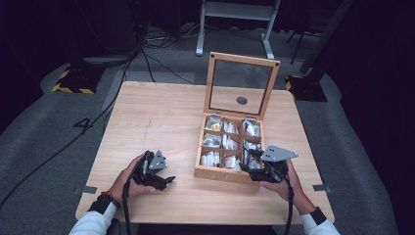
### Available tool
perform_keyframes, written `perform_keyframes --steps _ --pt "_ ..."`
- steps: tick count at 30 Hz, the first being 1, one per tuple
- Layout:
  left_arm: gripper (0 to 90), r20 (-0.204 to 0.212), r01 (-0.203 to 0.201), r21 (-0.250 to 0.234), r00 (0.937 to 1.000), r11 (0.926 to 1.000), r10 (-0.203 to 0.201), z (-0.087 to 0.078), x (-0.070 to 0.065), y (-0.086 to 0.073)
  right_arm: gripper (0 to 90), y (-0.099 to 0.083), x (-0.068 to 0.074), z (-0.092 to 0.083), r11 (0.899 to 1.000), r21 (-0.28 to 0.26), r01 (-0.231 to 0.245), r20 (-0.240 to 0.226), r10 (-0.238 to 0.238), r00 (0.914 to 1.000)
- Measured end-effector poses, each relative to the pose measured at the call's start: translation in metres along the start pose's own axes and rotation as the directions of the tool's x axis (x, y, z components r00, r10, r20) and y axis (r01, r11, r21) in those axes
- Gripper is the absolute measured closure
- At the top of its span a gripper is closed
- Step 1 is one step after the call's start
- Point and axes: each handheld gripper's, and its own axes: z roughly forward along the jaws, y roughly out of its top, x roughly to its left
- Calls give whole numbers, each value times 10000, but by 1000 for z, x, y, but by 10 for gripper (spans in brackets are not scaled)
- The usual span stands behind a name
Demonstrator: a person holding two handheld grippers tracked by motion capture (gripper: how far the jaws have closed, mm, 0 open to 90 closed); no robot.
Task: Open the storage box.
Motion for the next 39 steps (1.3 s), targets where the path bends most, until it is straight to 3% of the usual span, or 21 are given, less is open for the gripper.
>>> perform_keyframes --steps 4,17,21,25,26,30,39 --pt "212 179 81 25 9998 10000 -82 1 1 -2 369 1 -3 4 9997 156 -207 560 198 9982" --pt "212 558 401 -93 9977 9992 -396 2 5 -6 379 0 -6 0 9971 591 -488 847 437 9955" --pt "212 578 354 -117 9977 9993 -347 1 5 -7 436 -3 -11 -3 9930 822 -849 849 779 9933" --pt "212 591 326 -130 9977 9994 -318 1 5 -7 504 -5 -11 0 9891 1221 -827 1165 685 9908" --pt "212 566 311 -134 9979 9994 -303 1 5 -7 557 -8 -14 1 9860 1288 -1060 1170 910 9890" --pt "212 603 311 -150 9977 9994 -301 1 5 -7 579 -11 -21 -3 9807 1223 -1524 1142 1386 9837" --pt "207 668 351 -167 9972 9992 -339 2 5 -7 649 -16 -23 -11 9819 1023 -1594 1375 1448 9799"
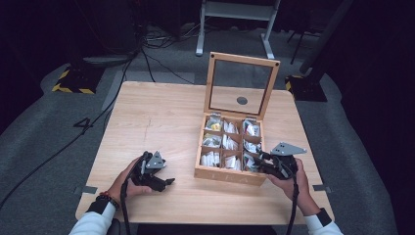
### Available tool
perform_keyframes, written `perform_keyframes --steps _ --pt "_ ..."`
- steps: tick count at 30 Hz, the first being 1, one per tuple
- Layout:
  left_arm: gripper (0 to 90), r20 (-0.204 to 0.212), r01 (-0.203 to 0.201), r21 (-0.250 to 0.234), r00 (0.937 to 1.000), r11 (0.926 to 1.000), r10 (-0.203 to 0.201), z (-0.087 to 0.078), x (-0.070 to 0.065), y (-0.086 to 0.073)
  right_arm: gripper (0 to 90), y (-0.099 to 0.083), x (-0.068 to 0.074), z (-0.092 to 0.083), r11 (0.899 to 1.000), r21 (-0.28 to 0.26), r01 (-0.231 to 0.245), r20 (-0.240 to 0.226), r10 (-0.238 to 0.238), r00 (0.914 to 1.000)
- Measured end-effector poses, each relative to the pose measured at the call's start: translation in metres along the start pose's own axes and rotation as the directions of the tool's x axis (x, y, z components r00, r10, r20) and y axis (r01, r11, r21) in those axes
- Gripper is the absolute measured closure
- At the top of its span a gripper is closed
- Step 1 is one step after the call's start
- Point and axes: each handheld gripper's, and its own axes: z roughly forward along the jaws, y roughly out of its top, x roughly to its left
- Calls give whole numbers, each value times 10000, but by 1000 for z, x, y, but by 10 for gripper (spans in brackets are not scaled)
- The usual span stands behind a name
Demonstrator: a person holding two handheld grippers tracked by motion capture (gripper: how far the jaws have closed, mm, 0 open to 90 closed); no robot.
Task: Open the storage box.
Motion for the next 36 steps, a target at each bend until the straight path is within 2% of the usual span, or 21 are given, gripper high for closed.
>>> perform_keyframes --steps 5,9,10,11,13,20,25,27,36 --pt "204 99 42 -19 9999 10000 -41 1 1 0 684 0 3 1 9999 -55 163 131 -162 9998" --pt "176 167 358 -87 9992 9993 -356 3 3 -2 716 1 6 0 9984 -136 552 130 -550 9984" --pt "163 178 365 -107 9992 9993 -363 3 4 -2 734 2 8 0 9981 -157 593 165 -590 9981" --pt "159 168 371 -118 9992 9992 -369 3 4 -2 796 2 8 0 9980 -186 610 164 -607 9980" --pt "147 98 465 -245 9989 9986 -463 5 3 -2 837 1 7 1 9975 -298 647 106 -644 9979" --pt "146 75 479 -243 9988 9986 -478 5 4 -2 861 1 5 -3 9960 -467 766 -34 -769 9970" --pt "146 83 476 -242 9988 9986 -474 5 4 -2 865 2 2 -7 9952 -666 719 -120 -729 9973" --pt "146 81 479 -240 9988 9986 -478 5 4 -2 867 5 -1 -12 9939 -901 632 -205 -653 9977" --pt "145 91 477 -235 9988 9986 -475 5 4 -2 868 10 -3 -19 9914 -1112 695 -301 -733 9969"
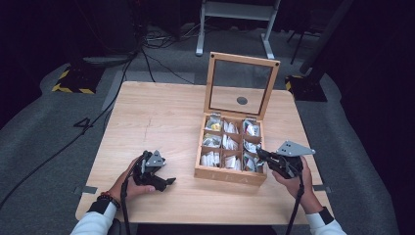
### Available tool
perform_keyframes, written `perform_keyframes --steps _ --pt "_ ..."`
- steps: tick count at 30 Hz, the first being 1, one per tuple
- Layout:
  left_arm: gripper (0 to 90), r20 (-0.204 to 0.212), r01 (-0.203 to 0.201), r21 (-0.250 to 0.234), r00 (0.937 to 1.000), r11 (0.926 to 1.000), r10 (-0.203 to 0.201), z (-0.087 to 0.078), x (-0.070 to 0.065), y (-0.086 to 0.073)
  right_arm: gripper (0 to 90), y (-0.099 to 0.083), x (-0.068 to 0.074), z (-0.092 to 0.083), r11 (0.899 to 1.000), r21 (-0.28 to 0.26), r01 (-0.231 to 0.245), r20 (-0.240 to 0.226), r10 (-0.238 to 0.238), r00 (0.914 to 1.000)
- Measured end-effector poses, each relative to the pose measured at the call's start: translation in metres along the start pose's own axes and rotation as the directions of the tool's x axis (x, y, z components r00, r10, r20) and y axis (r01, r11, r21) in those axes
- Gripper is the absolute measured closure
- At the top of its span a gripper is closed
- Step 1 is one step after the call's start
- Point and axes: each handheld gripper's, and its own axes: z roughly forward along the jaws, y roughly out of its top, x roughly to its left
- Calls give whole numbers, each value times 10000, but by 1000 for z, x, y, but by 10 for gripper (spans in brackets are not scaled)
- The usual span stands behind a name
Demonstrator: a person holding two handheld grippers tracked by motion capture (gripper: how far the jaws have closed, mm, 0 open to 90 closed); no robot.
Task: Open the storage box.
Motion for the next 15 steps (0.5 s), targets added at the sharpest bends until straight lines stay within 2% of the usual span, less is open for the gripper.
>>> perform_keyframes --steps 6,10,15 --pt "146 -2 0 -3 10000 10000 0 0 0 0 869 2 -3 -2 9999 -92 51 -17 -51 10000" --pt "146 -15 10 -13 10000 10000 -10 0 0 0 869 8 -8 -9 9992 -393 37 -116 -42 9999" --pt "146 -23 23 -12 10000 10000 -23 0 0 0 870 9 -11 -11 9988 -500 11 -147 -18 9999"
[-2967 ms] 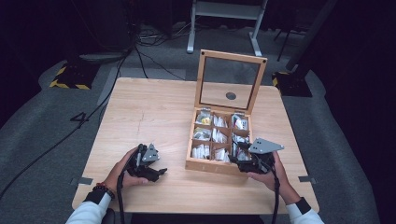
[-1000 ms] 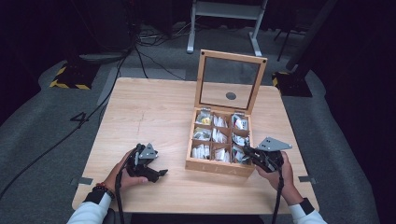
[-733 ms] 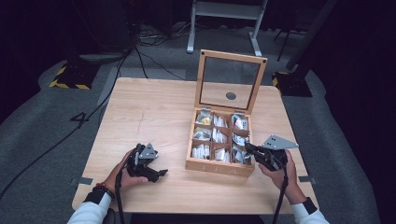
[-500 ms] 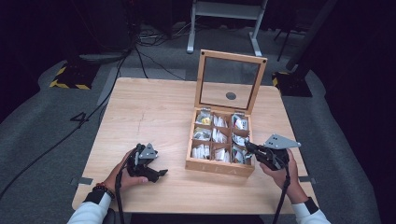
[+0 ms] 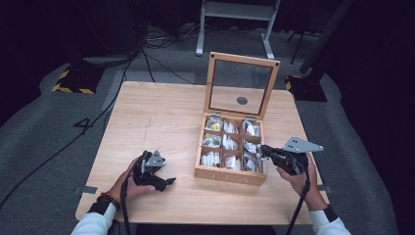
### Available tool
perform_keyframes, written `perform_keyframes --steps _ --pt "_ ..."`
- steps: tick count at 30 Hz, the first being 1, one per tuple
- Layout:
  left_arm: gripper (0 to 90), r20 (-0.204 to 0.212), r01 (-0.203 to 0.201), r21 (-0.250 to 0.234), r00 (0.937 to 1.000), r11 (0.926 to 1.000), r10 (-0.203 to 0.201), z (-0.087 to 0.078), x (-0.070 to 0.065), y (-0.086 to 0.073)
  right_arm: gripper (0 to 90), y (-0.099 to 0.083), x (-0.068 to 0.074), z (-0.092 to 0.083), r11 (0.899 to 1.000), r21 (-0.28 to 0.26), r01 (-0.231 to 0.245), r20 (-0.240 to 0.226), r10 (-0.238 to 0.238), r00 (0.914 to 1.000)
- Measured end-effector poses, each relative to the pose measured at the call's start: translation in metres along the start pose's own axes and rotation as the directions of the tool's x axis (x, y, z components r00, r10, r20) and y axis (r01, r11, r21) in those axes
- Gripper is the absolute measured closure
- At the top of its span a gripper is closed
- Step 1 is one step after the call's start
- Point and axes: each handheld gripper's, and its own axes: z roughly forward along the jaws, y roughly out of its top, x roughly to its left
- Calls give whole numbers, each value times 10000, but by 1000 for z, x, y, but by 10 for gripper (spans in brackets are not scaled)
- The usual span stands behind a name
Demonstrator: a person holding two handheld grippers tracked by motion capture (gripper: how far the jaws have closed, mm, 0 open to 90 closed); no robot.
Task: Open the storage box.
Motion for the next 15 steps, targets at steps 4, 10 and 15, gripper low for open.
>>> perform_keyframes --steps 4,10,15 --pt "146 2 -1 -1 10000 10000 1 0 0 0 870 2 -1 -2 9999 -165 30 42 -29 10000" --pt "145 -5 23 -7 10000 10000 -23 0 0 0 871 4 -3 -3 9994 -345 31 48 -29 10000" --pt "146 -11 33 -20 10000 10000 -33 0 0 0 871 8 -6 -6 9983 -585 27 1 -27 10000"
